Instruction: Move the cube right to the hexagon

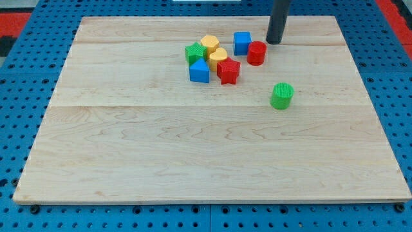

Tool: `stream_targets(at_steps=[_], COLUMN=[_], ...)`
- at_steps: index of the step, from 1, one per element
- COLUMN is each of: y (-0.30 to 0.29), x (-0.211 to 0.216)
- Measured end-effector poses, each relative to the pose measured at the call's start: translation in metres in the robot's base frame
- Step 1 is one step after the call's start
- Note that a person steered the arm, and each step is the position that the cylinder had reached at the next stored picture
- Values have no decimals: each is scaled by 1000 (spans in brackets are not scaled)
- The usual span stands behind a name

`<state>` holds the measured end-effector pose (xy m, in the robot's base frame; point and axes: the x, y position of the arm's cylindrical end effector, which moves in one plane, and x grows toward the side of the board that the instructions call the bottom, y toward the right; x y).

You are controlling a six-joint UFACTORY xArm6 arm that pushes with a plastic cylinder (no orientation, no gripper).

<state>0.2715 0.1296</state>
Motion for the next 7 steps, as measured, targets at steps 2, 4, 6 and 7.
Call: stream_targets(at_steps=[2,4,6,7], y=[-35,-39,-42,-45], x=[0,-32,-49,-42])
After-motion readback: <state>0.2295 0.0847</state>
